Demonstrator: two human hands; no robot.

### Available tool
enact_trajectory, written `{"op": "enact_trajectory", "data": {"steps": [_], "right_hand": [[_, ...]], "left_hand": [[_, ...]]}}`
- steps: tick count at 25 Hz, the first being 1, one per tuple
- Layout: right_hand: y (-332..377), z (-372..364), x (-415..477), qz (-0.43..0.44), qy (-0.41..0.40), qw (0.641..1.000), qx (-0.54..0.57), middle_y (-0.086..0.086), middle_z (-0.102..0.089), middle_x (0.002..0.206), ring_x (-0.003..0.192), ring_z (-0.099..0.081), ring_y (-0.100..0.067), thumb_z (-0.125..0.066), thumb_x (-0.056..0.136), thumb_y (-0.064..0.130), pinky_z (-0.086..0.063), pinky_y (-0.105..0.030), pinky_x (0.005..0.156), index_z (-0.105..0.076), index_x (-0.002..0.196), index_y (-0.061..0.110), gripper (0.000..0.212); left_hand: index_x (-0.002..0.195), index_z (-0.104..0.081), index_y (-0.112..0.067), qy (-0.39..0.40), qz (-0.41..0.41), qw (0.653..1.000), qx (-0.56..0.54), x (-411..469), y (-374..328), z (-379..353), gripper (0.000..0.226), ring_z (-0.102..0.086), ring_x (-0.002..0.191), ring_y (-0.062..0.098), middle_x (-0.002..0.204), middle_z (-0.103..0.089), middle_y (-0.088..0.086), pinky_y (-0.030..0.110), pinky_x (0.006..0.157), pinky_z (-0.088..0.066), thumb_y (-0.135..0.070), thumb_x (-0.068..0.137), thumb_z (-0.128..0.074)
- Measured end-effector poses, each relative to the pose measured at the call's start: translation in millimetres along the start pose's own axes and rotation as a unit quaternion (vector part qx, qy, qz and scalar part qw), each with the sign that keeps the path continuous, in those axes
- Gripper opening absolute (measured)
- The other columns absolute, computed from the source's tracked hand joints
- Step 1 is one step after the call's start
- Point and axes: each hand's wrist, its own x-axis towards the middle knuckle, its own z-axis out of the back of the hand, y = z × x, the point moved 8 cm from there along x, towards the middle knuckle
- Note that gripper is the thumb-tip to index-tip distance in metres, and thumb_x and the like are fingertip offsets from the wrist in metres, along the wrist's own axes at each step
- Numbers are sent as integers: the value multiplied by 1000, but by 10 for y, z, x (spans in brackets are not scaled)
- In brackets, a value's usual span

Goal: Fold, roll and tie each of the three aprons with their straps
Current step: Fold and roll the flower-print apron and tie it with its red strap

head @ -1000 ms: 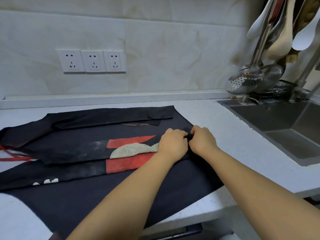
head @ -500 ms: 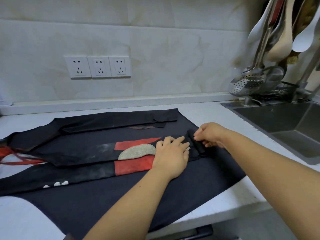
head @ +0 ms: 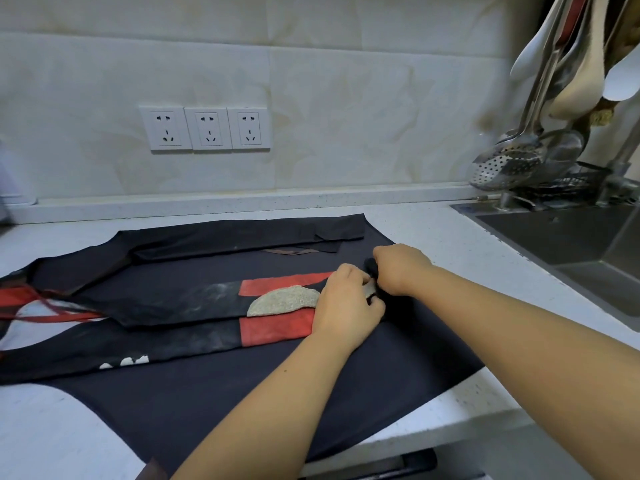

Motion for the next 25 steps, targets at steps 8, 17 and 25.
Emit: {"op": "enact_trajectory", "data": {"steps": [8,17,25], "right_hand": [[-401,-278,-11,-166,177,879,411,-4,-53,83,68,-49,-14,-62,93,18,-46,-23,56,-57,91,14,6],[34,23,90,-67,56,992,94,-3,-51,82,78,-56,-23,-60,86,20,-41,-29,61,-49,86,10,15],[47,11,105,-70,134,947,283,-7,-54,72,63,-54,-20,-55,97,17,-48,-26,56,-55,83,10,15]], "left_hand": [[118,-68,-38,6,-19,979,203,-43,-69,46,35,-42,114,16,122,-57,-14,36,81,-27,-44,90,-46],[121,-64,-29,119,-84,979,144,-22,40,99,34,-53,114,20,122,-62,-10,34,90,-45,-44,92,-51],[124,-64,-26,55,-103,988,99,-224,187,142,34,-43,111,20,122,-48,-3,36,96,-42,-36,94,-50]]}}
